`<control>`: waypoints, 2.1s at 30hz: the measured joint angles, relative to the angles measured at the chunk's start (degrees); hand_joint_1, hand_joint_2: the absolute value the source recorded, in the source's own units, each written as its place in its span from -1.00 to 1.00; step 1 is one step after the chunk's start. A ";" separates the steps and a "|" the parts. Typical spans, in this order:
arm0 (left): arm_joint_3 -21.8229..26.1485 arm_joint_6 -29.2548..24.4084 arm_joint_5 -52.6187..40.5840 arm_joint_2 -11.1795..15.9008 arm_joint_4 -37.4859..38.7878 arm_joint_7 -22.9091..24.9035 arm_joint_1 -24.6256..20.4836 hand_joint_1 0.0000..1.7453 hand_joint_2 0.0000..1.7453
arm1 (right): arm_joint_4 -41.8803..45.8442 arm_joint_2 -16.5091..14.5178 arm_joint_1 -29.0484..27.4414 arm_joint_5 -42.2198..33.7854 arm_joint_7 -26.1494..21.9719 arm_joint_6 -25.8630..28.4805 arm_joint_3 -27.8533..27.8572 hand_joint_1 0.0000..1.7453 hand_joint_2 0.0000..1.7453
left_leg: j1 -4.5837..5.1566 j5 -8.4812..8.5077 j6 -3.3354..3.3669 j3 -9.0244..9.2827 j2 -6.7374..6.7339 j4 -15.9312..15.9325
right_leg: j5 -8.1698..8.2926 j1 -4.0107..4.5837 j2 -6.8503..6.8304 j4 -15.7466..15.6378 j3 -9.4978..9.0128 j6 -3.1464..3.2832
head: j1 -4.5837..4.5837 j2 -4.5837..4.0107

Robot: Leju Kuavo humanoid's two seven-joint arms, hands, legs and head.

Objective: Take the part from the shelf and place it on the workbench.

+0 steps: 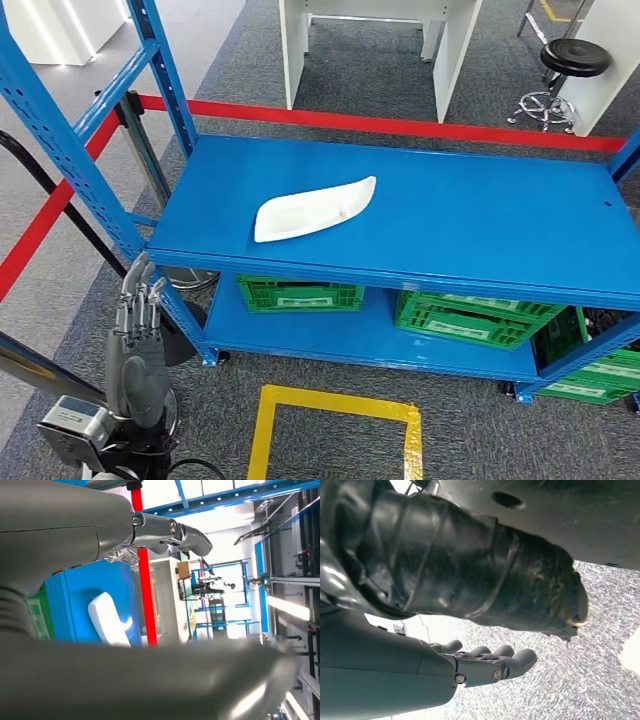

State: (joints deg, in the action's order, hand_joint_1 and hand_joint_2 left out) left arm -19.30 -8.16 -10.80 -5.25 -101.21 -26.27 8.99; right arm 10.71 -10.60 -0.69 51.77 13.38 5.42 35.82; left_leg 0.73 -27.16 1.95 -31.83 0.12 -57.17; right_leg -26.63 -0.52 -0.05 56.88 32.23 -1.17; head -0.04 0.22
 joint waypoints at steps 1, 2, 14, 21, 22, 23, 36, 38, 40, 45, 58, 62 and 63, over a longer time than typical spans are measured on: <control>0.02 -0.04 -0.27 -0.02 0.01 -0.01 -0.01 -1.00 1.00 | 0.00 0.00 0.01 0.07 0.04 0.02 0.00 -1.00 -1.00 | 0.00 0.00 0.00 0.00 0.00 0.00 | 0.00 0.00 0.00 0.00 0.00 0.00 | 0.00 0.00; 0.04 -0.11 -0.56 -0.03 0.01 -0.02 -0.02 -1.00 1.00 | 0.00 0.00 0.02 0.12 0.07 0.04 0.00 -1.00 -1.00 | 0.00 0.00 0.00 0.00 0.00 0.00 | 0.00 0.00 0.00 0.00 0.00 0.00 | 0.01 0.00; -2.13 -14.35 -25.66 0.75 0.54 0.27 -4.03 -1.00 1.00 | 0.00 0.00 0.50 1.71 0.81 -0.79 0.00 -1.00 -1.00 | 0.00 0.02 0.01 0.01 0.00 -0.01 | 0.02 0.00 -0.01 0.00 0.00 0.00 | 0.01 0.00; -5.84 -18.93 -43.80 1.78 2.26 7.54 -8.56 -1.00 1.00 | 0.00 0.00 0.72 2.24 0.78 -1.57 0.00 -1.00 -1.00 | 0.00 0.04 0.00 0.01 0.00 -0.02 | 0.07 0.00 -0.02 0.00 0.00 0.00 | 0.00 0.00; -6.61 -19.16 -47.39 2.02 2.98 9.53 -9.44 -1.00 1.00 | 0.00 0.00 0.78 2.27 0.68 -1.86 0.00 -1.00 -1.00 | 0.00 0.04 0.00 0.01 0.00 -0.02 | 0.07 0.00 -0.02 0.00 -0.01 0.00 | 0.01 0.00; -7.32 -19.25 -50.18 2.22 3.74 11.19 -10.22 -1.00 1.00 | 0.00 0.00 0.82 2.31 0.58 -2.11 0.00 -1.00 -1.00 | 0.00 0.04 0.00 0.01 0.00 -0.02 | 0.08 0.00 -0.01 0.00 -0.01 0.00 | 0.01 0.00; -10.90 -19.54 -54.17 3.62 8.48 13.92 -13.66 -1.00 1.00 | 0.00 0.02 0.91 2.39 0.50 -2.43 0.00 -1.00 -1.00 | 0.00 0.04 0.00 0.00 0.00 -0.02 | 0.08 0.00 0.01 0.00 0.01 0.00 | 0.01 -0.01; -11.00 -19.55 -54.18 3.74 8.70 13.92 -13.74 -1.00 1.00 | 0.00 0.02 0.91 2.39 0.50 -2.43 0.00 -1.00 -1.00 | 0.00 0.04 0.00 0.00 0.00 -0.02 | 0.08 0.00 0.01 0.00 0.02 0.00 | 0.01 0.00; -11.20 -19.55 -54.18 3.85 8.85 13.92 -13.85 -1.00 1.00 | 0.00 0.02 0.91 2.39 0.50 -2.43 0.00 -1.00 -1.00 | 0.00 0.04 0.00 0.00 0.00 -0.02 | 0.08 0.00 0.01 0.00 0.01 0.00 | 0.00 0.00; -11.66 -19.57 -56.82 4.09 9.26 15.35 -14.21 -1.00 1.00 | 0.00 0.03 0.93 2.41 0.78 -2.26 0.00 -1.00 -1.00 | 0.00 0.04 0.00 0.00 0.00 -0.02 | 0.09 0.00 0.01 0.00 0.02 0.00 | 0.00 0.00; -18.33 -12.48 -66.10 5.67 12.43 25.59 -20.93 -1.00 1.00 | 0.00 0.04 1.31 3.32 1.28 -2.41 0.02 -1.00 -1.00 | 0.00 0.04 0.00 0.00 0.00 -0.03 | 0.09 0.00 0.00 0.00 0.01 0.00 | -0.01 0.00; -17.69 -9.55 -51.53 4.91 15.39 21.13 -22.38 -1.00 1.00 | 0.00 0.13 1.49 3.54 0.93 -2.93 0.02 -1.00 -1.00 | 0.00 0.05 0.00 0.00 0.00 -0.03 | 0.12 0.00 0.03 0.00 0.02 0.03 | 0.01 0.00; -17.10 -9.64 -48.43 4.51 15.92 19.93 -22.52 -1.00 1.00 | 0.00 0.16 1.50 3.61 0.92 -2.92 0.02 -1.00 -1.00 | 0.00 0.05 0.00 -0.01 0.00 -0.04 | 0.12 0.00 0.03 0.01 0.02 0.03 | 0.00 0.00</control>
State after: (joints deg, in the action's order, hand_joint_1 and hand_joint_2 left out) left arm -36.40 -17.81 -59.23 -0.74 -85.29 -6.34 -13.52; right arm 10.71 -10.44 0.81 55.38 14.31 2.50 35.85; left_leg 0.73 -27.11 1.95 -31.83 0.12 -57.21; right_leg -26.51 -0.51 -0.02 56.89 32.25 -1.14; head -0.04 0.22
